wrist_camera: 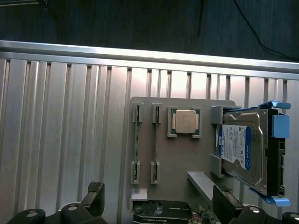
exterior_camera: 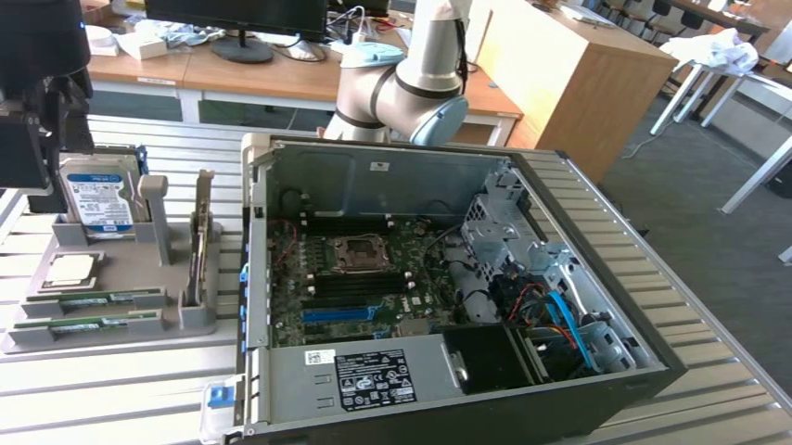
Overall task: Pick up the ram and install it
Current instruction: 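Pick up the ram and move it above insertion slot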
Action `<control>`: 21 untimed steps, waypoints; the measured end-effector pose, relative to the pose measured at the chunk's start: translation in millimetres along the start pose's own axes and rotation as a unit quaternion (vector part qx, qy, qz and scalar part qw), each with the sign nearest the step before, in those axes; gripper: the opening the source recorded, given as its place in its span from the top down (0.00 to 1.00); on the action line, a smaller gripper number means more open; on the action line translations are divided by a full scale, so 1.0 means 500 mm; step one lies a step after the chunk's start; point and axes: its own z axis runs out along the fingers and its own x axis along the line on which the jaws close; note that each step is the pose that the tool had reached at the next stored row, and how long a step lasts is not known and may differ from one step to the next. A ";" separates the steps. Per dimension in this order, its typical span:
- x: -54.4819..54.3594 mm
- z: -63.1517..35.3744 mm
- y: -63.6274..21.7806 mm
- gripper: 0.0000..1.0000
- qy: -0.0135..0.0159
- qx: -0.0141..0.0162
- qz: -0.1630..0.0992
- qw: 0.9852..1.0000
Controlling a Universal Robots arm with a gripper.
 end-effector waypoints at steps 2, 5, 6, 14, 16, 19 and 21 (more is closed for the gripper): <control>0.000 0.000 0.000 0.01 0.000 0.000 0.000 1.000; 0.000 0.000 0.000 0.02 0.000 0.000 0.000 1.000; 0.000 0.000 0.000 0.02 0.000 0.000 0.000 1.000; 0.000 0.000 0.000 0.38 0.000 0.000 0.000 1.000; 0.000 0.000 0.000 0.44 0.000 0.000 0.000 1.000; 0.000 0.000 0.000 0.57 0.000 0.000 0.000 1.000; 0.000 0.000 0.000 0.57 0.000 0.000 0.000 1.000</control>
